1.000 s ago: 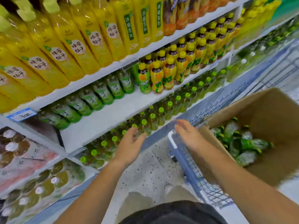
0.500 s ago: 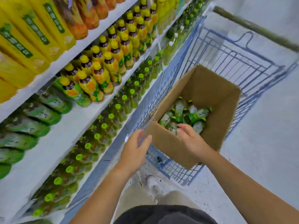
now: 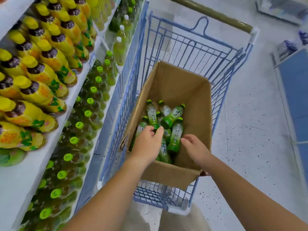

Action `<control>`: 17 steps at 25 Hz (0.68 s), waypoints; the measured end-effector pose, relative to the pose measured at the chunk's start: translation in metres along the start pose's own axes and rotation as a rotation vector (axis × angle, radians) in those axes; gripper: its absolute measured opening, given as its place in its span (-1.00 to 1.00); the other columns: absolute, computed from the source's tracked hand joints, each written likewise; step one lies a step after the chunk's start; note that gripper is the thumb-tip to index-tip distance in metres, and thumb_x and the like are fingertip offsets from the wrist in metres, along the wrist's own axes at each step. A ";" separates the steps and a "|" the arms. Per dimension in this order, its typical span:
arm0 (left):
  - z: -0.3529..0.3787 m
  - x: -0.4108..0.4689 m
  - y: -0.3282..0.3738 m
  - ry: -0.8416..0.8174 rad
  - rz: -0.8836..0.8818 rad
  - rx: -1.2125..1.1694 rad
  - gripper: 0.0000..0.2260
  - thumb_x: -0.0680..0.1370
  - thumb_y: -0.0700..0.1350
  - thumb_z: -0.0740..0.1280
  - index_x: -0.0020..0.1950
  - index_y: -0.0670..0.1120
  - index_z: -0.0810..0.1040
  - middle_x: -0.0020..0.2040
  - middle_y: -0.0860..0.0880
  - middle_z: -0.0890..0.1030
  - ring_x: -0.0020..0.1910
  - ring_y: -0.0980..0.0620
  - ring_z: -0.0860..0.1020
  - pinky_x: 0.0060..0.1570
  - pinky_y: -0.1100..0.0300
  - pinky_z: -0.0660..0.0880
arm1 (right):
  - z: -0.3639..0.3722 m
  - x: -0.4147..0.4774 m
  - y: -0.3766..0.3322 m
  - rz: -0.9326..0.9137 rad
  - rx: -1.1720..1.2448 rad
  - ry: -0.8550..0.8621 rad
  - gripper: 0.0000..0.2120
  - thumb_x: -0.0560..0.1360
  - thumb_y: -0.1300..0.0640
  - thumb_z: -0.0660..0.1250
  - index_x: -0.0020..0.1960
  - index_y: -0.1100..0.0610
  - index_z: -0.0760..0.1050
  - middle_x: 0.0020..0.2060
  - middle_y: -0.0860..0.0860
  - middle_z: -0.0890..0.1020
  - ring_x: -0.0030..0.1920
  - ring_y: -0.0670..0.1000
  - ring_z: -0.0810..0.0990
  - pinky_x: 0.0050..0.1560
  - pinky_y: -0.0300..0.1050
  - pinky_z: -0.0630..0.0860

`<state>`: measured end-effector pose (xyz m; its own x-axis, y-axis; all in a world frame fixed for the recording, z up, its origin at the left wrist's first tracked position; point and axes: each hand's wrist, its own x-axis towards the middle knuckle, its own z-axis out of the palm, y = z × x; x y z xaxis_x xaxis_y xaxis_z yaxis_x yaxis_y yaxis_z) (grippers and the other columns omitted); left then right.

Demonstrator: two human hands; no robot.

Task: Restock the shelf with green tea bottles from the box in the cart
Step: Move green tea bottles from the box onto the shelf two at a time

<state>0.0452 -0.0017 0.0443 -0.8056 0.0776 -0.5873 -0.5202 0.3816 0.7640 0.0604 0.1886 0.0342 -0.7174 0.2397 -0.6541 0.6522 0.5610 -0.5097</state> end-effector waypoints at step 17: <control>0.105 0.223 -0.129 -0.309 -0.508 0.591 -0.66 0.62 0.07 0.27 0.08 -0.21 0.56 0.13 -0.19 0.59 0.10 -0.19 0.59 -0.19 0.17 0.38 | 0.075 0.239 0.075 0.471 -0.111 0.043 -0.41 0.54 -0.07 0.33 0.42 0.27 0.37 0.32 0.20 0.54 0.29 0.23 0.54 0.11 -0.05 0.47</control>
<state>-0.0378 0.0637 -0.2134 -0.3542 -0.0183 -0.9350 -0.4955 0.8516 0.1711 -0.0441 0.2280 -0.2024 -0.3617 0.5191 -0.7745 0.8801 0.4641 -0.1000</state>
